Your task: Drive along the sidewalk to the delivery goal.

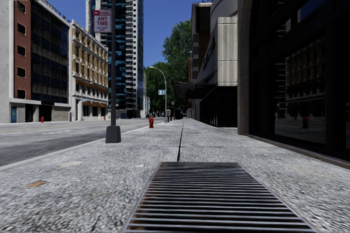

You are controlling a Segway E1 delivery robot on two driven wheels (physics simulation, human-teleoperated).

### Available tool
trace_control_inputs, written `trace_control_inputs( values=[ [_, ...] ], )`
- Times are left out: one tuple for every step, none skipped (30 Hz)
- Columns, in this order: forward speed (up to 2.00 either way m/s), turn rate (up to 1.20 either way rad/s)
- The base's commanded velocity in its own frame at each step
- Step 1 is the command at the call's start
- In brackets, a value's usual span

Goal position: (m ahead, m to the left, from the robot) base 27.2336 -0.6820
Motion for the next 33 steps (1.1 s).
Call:
trace_control_inputs(
  values=[
    [2.0,0.0],
    [2.0,0.0],
    [2.0,0.0],
    [2.0,0.0],
    [2.0,0.0],
    [2.0,0.0],
    [2.0,0.0],
    [2.0,0.0],
    [2.0,0.0],
    [2.0,0.0],
    [2.0,0.0],
    [2.0,0.0],
    [2.0,0.0],
    [2.0,0.0],
    [2.0,0.0],
    [2.0,0.0],
    [2.0,0.0],
    [2.0,0.0],
    [2.0,0.0],
    [2.0,0.0],
    [2.0,0.0],
    [2.0,0.0],
    [2.0,0.0],
    [2.0,0.0],
    [2.0,-0.43],
    [2.0,-0.6],
    [2.0,-0.63],
    [2.0,-0.63],
    [2.0,-0.64],
    [2.0,-0.64],
    [2.0,-0.63],
    [2.0,-0.63],
    [2.0,-0.38]
  ],
)
